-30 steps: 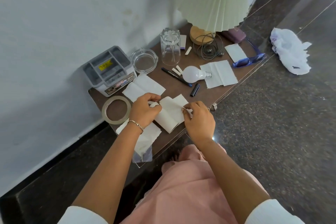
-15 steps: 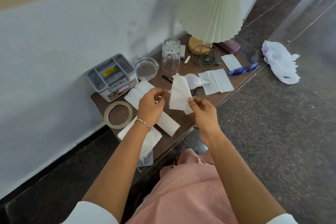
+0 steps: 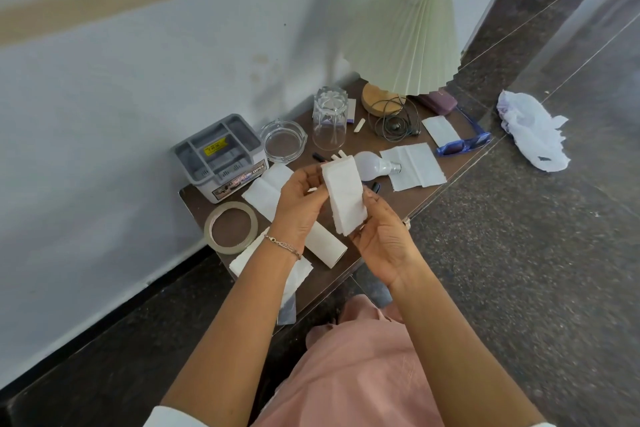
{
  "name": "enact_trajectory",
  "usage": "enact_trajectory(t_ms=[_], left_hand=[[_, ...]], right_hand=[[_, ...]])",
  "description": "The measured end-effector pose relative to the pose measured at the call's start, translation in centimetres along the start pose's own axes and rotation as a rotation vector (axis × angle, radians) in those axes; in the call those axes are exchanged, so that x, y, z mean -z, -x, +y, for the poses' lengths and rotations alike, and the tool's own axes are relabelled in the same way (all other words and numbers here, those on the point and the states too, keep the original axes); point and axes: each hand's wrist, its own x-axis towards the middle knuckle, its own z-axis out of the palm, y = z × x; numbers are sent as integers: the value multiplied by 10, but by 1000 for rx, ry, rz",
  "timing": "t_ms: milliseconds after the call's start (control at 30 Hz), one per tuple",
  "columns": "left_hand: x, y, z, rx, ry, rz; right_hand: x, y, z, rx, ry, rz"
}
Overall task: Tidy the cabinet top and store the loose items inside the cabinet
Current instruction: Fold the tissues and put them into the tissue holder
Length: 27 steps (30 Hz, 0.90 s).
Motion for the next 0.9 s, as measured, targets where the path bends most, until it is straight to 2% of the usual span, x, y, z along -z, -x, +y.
enact_trajectory(t_ms=[100,233,367,433,500,600,667,733,800,900], left_hand=[[0,-1,-4,-24,-156,7],[3,-1,-3,-60,-62,72],[9,-2,-2,-274,-395,224],[11,-3,1,-304,-411,245],[13,-4,5,-224,-258,224],[20,-4,10,4,136,115],[26,-3,10,90,272,37],[30,-1,9,129,348,4],[32,1,9,142,379,11],[33,3,11,110,331,15]], right_hand=[[-2,4,2,-56,-75,-44],[-4,6,2,-73,-55,-106],[-5,8,3,-69,16,-152],[-7,9,4,-74,60,-164],[-11,8,6,-64,90,-132],[-16,6,6,-11,100,-75],[-21,6,5,43,160,-33],[-26,8,6,146,339,58],[-27,8,9,325,572,162],[-31,11,10,544,802,173]])
